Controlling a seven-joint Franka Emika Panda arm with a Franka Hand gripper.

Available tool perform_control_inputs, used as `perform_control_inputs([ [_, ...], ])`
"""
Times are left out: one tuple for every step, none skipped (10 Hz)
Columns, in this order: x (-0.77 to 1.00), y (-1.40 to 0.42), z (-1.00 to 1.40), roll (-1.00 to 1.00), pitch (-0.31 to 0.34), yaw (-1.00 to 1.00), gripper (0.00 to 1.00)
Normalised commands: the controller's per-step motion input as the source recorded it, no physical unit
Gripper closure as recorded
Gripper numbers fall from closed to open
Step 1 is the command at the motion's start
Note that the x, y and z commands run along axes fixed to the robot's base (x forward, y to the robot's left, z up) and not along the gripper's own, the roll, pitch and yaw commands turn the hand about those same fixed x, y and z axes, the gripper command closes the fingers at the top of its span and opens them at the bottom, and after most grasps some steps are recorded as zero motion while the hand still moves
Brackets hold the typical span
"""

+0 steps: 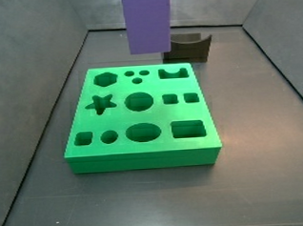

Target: Insert the arch object.

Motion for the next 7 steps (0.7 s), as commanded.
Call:
perform_control_inputs([
  [0.92, 0.59, -0.85, 0.04, -0.023, 0.0, 1.0],
  [0.71, 0.55, -0.82, 0.09, -0.074, 0.0, 1.0],
  [0.56, 0.41, -0.71, 0.08, -0.074, 0.0, 1.0],
  [0.43, 0.19, -0.63, 0.07, -0.089, 0.0, 1.0],
  [0.22, 0.12, -0.54, 0.03, -0.101, 0.0, 1.0],
  [0.15, 0.12, -0.49, 0.01, -0.103, 0.0, 1.0],
  [0.11, 0.17, -0.41, 0.0, -0.09, 0.0, 1.0],
])
